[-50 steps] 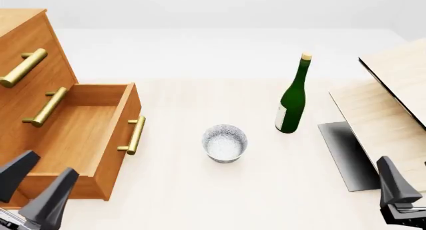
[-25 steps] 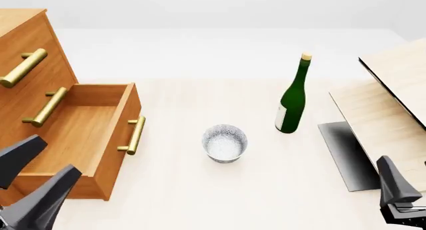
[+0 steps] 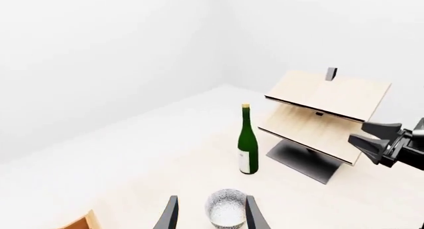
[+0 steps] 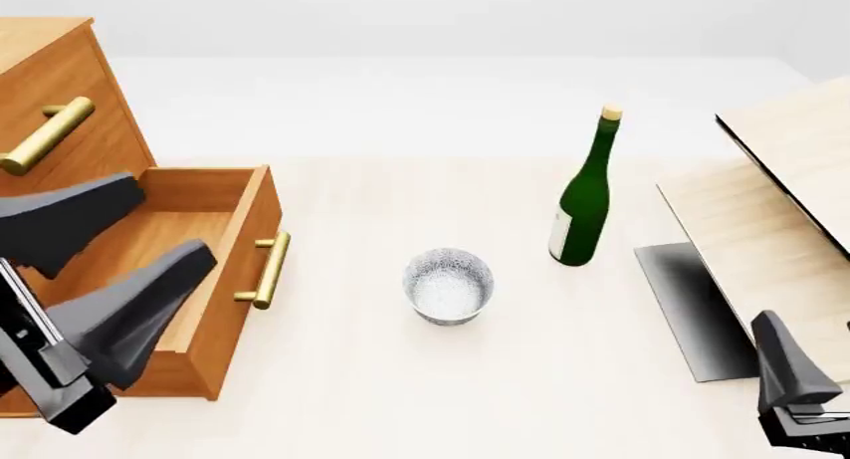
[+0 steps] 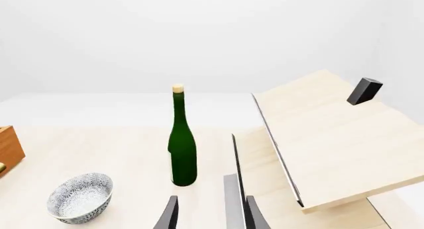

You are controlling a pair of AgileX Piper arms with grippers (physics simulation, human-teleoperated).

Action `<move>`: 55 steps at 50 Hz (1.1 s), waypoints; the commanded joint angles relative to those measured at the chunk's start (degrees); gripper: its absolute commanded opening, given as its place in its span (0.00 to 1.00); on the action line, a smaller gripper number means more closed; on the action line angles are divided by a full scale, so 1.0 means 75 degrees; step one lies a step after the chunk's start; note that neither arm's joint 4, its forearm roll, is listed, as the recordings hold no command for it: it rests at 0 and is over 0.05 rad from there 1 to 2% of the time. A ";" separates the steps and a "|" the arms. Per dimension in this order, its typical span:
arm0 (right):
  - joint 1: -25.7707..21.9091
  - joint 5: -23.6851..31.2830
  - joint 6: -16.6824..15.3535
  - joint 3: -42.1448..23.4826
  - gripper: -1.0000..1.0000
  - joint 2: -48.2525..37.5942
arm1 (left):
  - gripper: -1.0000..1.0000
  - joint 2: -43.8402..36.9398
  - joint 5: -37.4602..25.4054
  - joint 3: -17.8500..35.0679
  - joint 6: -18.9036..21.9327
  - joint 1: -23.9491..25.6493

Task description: Put the bowl in the bottom drawer of the cabinet.

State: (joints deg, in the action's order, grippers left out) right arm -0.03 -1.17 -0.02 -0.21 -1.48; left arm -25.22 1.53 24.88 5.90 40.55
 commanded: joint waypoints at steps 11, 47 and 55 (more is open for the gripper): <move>-0.0001 0.0001 -0.0001 0.0000 1.00 0.0002 | 1.00 -0.2276 0.0246 0.1354 0.0450 0.0418; 0.0000 -0.0001 -0.0001 0.0000 1.00 -0.0001 | 1.00 -0.5170 -0.1236 0.4110 0.0514 0.0845; 0.0000 -0.0002 -0.0002 0.0000 1.00 -0.0004 | 1.00 -0.5999 -0.1807 0.4866 0.0558 0.0886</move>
State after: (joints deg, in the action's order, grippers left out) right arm -0.03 -1.18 -0.02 -0.21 -1.48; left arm -63.63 -7.83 55.24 9.93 46.70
